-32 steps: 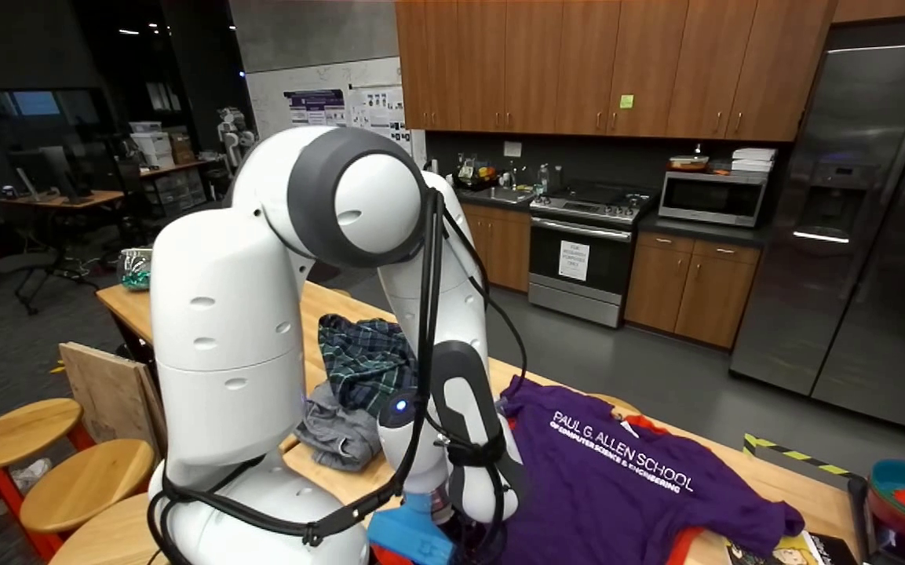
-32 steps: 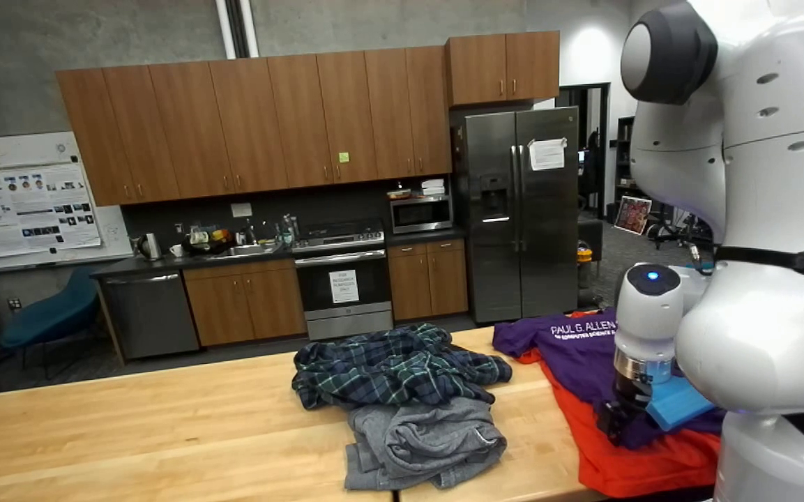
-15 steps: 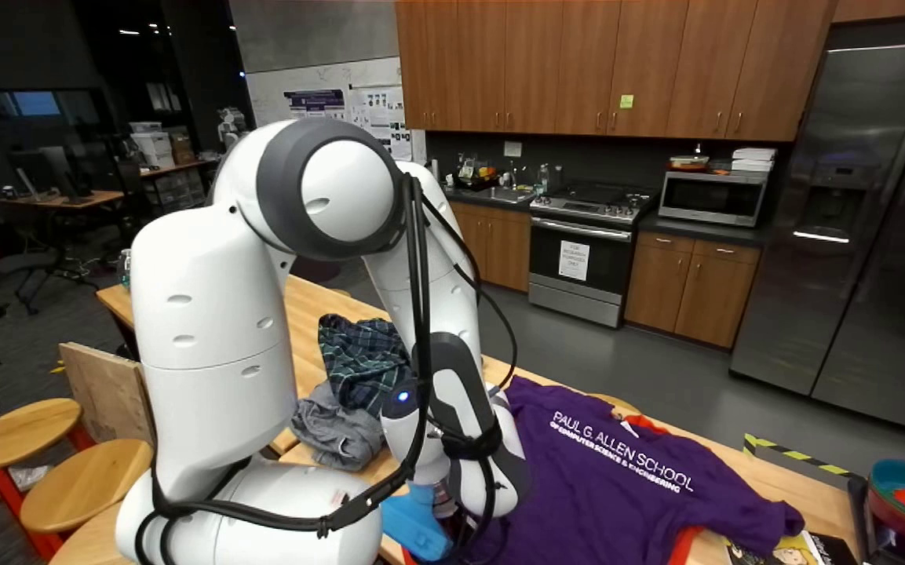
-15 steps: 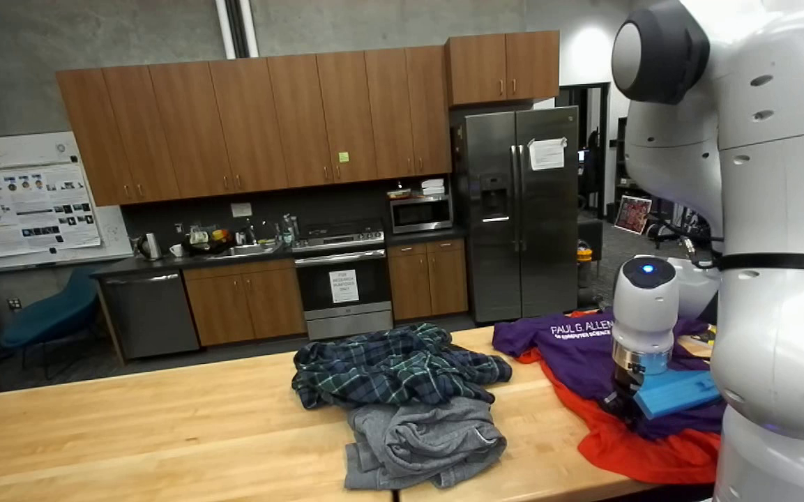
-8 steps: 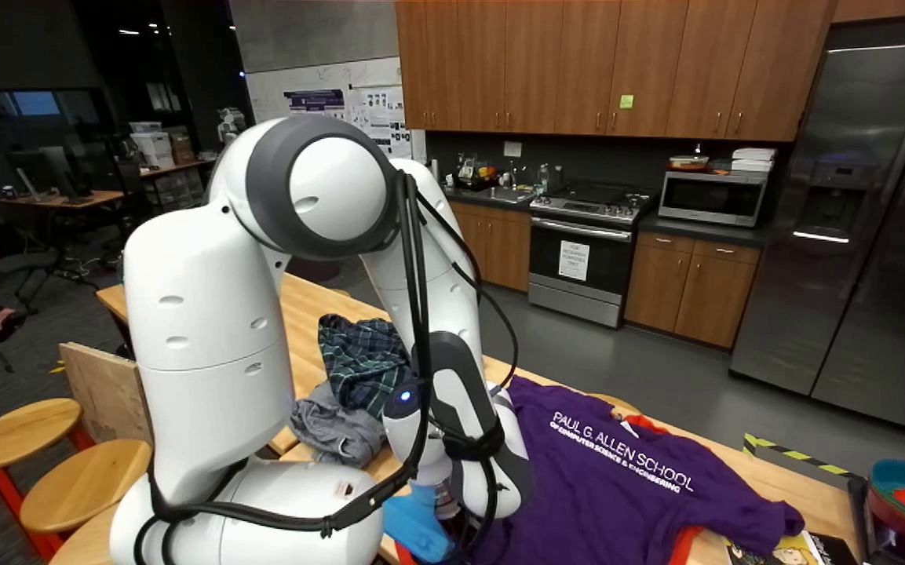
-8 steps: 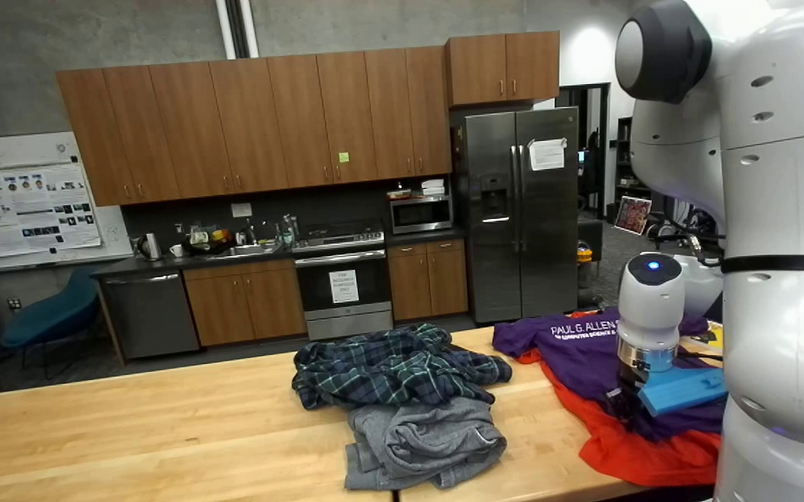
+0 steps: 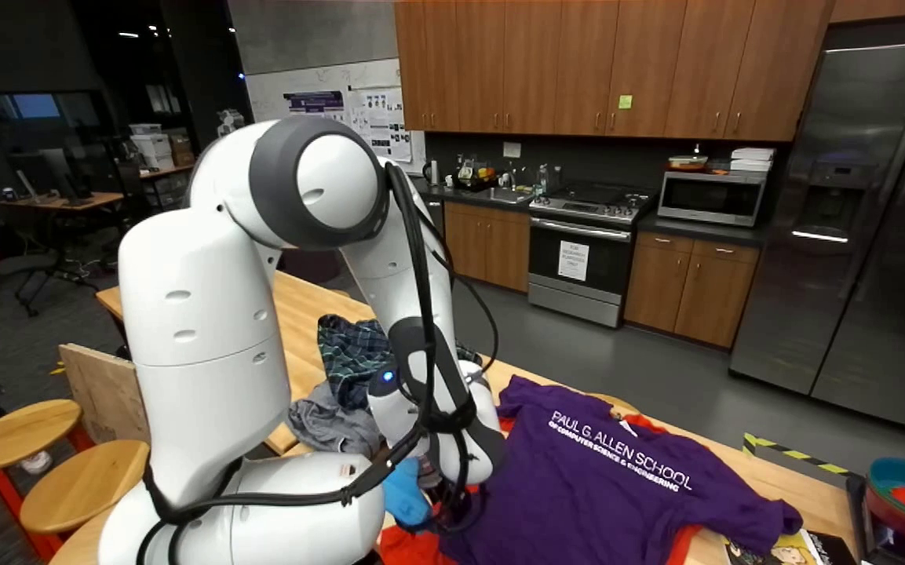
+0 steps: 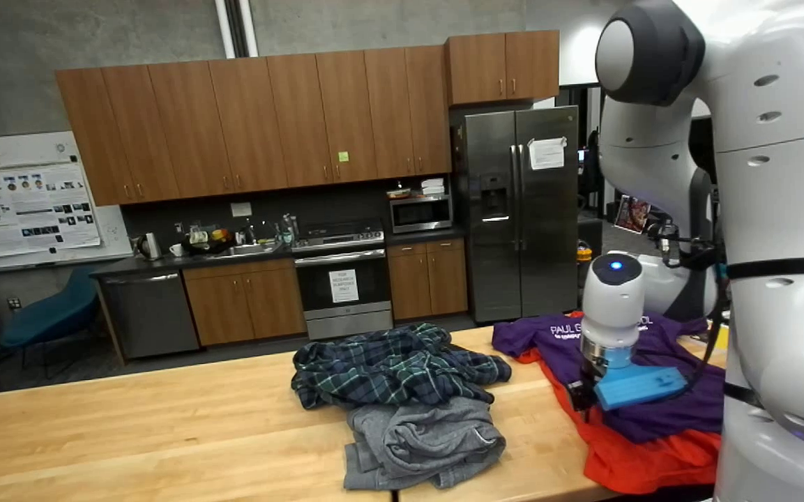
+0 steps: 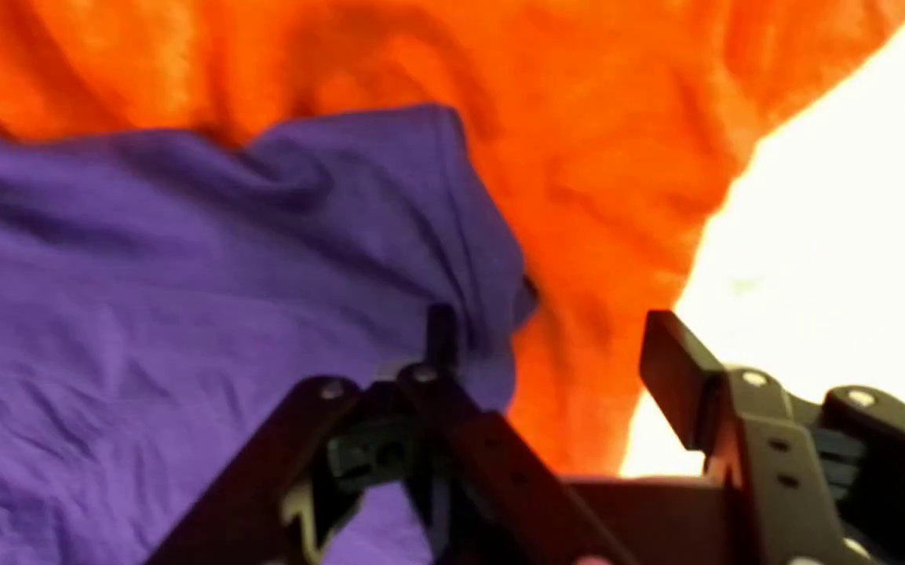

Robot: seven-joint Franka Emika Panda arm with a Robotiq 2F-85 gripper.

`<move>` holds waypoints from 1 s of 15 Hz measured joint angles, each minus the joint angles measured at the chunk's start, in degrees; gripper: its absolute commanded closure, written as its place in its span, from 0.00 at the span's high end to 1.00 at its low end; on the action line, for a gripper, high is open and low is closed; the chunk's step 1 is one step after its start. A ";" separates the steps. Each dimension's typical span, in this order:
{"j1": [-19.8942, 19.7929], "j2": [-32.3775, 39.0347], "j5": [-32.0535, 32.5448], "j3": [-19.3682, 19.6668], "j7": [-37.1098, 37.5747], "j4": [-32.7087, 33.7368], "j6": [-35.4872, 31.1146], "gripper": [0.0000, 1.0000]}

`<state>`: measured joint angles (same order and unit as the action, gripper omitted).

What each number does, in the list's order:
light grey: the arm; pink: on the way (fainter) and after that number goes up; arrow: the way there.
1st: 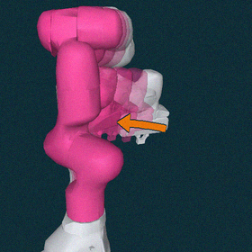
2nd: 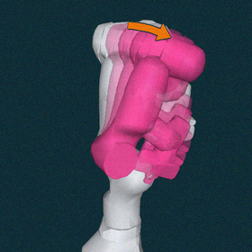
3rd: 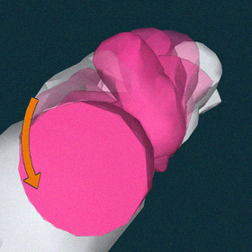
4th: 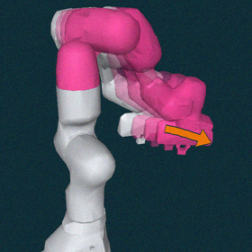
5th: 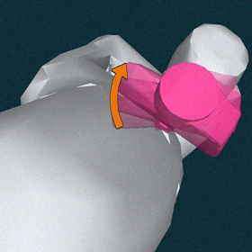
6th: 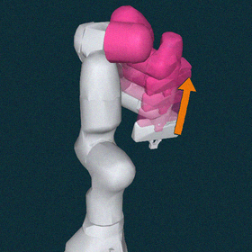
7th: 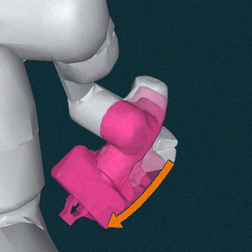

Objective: Pick up the purple t-shirt

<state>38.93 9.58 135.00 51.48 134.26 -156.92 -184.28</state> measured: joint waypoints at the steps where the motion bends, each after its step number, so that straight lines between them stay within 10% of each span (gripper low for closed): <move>1: 2.99 1.11 -4.16 -0.92 0.05 1.20 -0.12 0.23; 4: 12.05 6.39 -14.69 -2.13 0.18 5.25 -1.34 0.05; 5: 14.25 8.06 -17.03 -1.77 0.15 6.33 -1.98 0.40; 7: 18.08 11.12 -20.33 -0.23 0.14 8.12 -3.62 0.36; 11: 24.95 13.04 -21.29 6.89 0.86 8.05 -5.10 0.59; 15: 31.20 7.35 -12.03 22.49 1.56 -0.41 -3.14 0.87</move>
<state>70.13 16.93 122.97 73.96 135.82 -157.34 -187.42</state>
